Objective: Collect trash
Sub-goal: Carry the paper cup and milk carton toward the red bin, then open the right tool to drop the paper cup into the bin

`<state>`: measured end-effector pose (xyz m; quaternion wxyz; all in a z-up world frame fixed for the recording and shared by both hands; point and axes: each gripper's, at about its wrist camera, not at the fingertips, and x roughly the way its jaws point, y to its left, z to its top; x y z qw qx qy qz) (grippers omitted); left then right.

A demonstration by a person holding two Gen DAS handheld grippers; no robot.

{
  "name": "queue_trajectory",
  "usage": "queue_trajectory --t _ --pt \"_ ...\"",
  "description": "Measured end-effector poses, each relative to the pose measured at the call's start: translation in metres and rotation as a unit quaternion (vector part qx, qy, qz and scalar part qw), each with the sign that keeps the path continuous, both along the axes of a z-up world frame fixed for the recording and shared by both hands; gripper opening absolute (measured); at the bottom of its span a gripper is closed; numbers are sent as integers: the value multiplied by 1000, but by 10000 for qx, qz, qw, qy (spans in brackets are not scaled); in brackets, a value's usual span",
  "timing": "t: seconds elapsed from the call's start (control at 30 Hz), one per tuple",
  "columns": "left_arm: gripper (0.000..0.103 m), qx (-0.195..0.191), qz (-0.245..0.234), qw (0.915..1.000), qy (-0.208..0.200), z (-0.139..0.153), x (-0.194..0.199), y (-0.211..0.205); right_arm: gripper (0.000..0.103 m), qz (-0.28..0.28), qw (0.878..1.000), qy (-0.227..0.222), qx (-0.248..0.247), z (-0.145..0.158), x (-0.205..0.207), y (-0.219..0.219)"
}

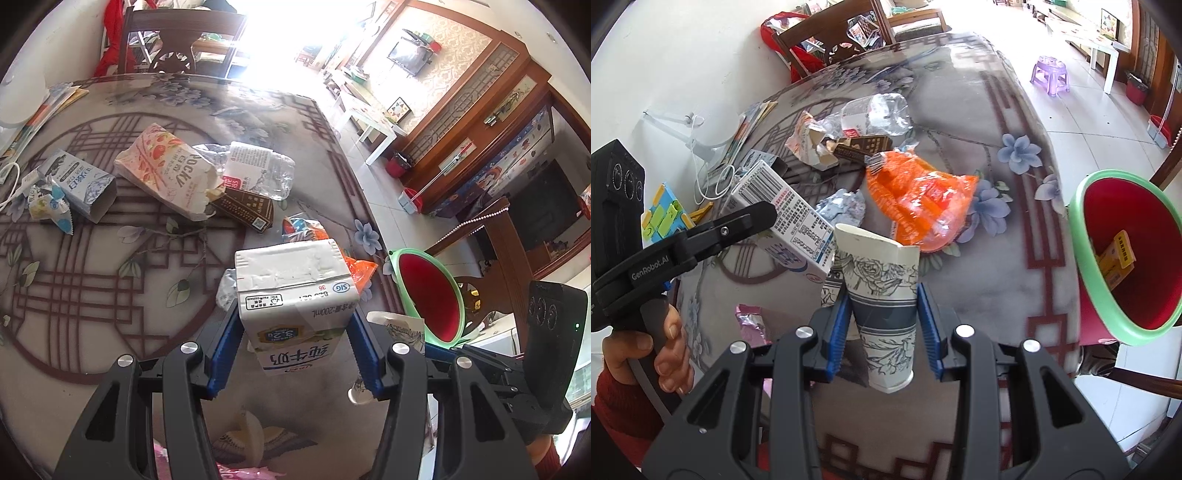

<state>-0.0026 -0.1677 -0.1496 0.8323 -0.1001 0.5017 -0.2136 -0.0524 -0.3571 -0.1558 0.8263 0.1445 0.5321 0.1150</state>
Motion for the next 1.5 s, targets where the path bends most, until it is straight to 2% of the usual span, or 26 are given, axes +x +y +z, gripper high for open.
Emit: queue_trajectory --t 0.33,0.5,0.9,0.93,0.97,1.0,1.1,1.17,1.33,1.5 --pt "53 106 -117 9999 2 0 1 -38 35 -446 9990 6 -63 -4 3 -63" --pt "53 148 -256 9995 59 -3 5 -62 35 -899 9957 -60 -193 -3 3 -112" --pt "53 149 -1010 9948 -40 5 23 -145 36 -2058 9755 -43 -783 -8 4 -224" --pt "53 147 -1091 9939 -63 6 25 -151 36 -2174 9725 -31 -832 -9 4 -230" --pt "53 129 -1162 9931 -85 7 26 -158 42 -2260 9705 -9 -841 -10 4 -234" --pt "53 126 -1287 9915 -112 8 29 -168 47 -2332 9688 3 -834 -11 4 -238" --pt "53 121 -1613 9866 -231 13 33 -197 48 -2497 9649 -23 -808 -13 2 -246" --pt "53 97 -1819 9829 -284 14 35 -215 55 -2581 9624 -31 -841 -12 -1 -251" --pt "53 83 -2406 9698 -396 13 34 -268 55 -2918 9515 -119 -961 -6 -17 -264" --pt "52 105 -2849 9581 -283 0 25 -311 56 -3259 9390 -202 -1079 3 -35 -278"
